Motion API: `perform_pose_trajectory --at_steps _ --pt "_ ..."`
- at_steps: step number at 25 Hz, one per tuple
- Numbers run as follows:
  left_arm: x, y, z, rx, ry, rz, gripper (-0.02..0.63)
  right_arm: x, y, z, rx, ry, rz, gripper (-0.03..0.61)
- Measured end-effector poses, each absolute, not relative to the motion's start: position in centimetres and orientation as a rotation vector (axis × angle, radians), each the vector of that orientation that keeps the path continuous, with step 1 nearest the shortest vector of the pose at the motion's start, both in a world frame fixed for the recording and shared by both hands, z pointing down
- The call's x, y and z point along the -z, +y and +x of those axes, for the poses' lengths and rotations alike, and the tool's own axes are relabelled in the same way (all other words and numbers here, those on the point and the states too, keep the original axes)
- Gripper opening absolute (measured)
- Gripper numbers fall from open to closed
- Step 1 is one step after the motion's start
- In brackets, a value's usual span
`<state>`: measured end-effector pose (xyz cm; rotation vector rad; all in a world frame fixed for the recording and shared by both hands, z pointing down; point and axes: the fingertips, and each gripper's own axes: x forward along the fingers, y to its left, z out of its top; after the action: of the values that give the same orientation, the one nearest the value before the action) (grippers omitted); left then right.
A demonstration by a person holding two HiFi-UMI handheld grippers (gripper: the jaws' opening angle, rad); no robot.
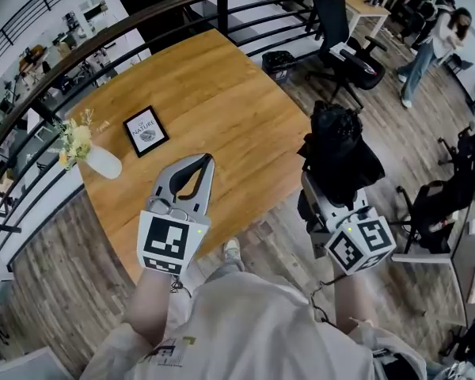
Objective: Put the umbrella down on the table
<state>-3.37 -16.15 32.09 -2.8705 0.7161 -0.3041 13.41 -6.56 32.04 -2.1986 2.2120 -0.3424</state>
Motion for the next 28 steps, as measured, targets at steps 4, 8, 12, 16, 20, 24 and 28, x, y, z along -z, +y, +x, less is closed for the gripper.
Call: perform_pose_trajectory --at_steps 4,8,12,16,20,24,28 --pt "-33.4 -21.4 -2.8 0.331 0.742 -2.902 0.017 -33.2 -12.8 14.3 0.41 2.231 -2.17 0.268" --pt "-33.8 -26.9 -2.8 0.362 0.78 -2.969 0.017 -33.4 -19.4 14.1 0.482 2.258 -2.148 0.268" --pt "-35.0 -29.7 -1.5 0.375 0.819 -2.997 0.017 -35.1 -23.2 15.4 0.501 2.303 -2.172 0.268" --pt "-37.3 -31.0 0.2 0.413 0.864 -2.988 0.017 -38.0 -25.6 16.7 0.551 2.353 -2.112 0.268" --pt "-38.9 -32.7 2.1 0.471 0.914 -2.98 0.017 -40.5 -28.5 17.7 0.625 2.446 -2.042 0.268" --pt "-40.1 -35.0 4.4 0.547 0.989 -2.977 0.017 -42.4 -32.1 19.3 0.726 2.516 -1.959 0.268" --pt "-42.6 -37.7 6.6 0.63 1.09 -2.993 0.017 -45.1 -36.0 21.3 0.817 2.589 -1.899 0.268"
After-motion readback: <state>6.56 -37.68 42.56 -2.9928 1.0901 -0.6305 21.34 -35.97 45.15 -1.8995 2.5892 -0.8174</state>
